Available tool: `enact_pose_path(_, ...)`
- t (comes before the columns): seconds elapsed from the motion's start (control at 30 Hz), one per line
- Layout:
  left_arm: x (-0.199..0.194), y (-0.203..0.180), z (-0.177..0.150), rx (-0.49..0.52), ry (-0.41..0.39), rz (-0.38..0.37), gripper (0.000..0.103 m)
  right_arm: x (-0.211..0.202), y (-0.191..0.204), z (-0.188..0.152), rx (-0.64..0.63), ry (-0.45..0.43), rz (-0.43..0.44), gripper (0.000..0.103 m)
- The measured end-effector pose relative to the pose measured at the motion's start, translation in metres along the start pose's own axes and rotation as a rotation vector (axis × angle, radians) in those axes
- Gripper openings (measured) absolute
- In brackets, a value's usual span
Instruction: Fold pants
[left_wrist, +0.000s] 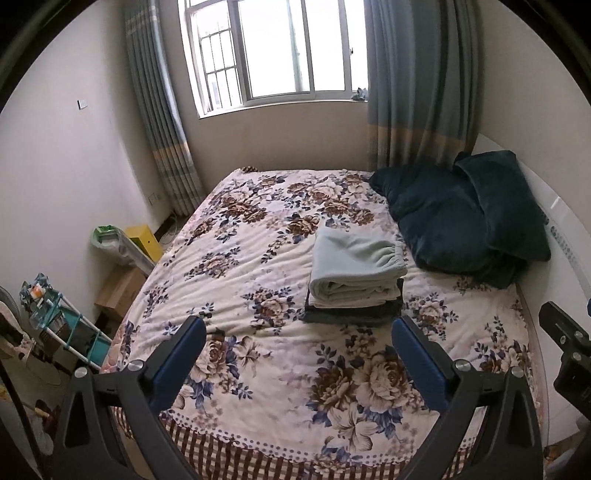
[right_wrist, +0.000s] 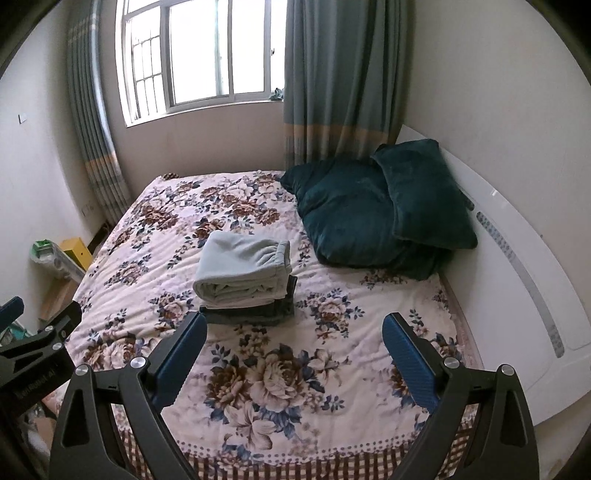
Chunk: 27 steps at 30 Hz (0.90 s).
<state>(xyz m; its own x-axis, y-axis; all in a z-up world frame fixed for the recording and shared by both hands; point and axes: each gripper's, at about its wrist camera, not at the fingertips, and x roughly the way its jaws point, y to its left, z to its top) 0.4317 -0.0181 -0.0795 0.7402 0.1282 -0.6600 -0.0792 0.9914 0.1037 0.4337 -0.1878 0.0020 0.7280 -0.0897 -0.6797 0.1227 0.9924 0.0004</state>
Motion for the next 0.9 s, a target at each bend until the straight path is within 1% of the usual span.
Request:
enact_pose_path(0.27,0.0009,-0.0019,-0.0006,0.022,-0.024,0.013,0.103,0.0048,-0.001,-0.0054,0.002,0.003,-0.002,0.098)
enact_pose_path(0.37,0.0005,-0.0012,-0.0014,0.023,-0.03,0.008,0.103,0.0074,-0.0022,-0.0072,0.008,0.006,0.013,0.098)
enact_pose_path(0.67,-0.0014,-0.0009,0.0003,0.032,-0.04,0.008,0.103,0.0081,-0.002,-0.0074,0.007,0.005,0.015,0.098)
enact_pose_path(0.9,-0.0013,-0.0026,0.001,0.033,-0.042,-0.007,0.103,0.0078,-0.0025,-0.0077,0.008,0.005,0.017,0.098)
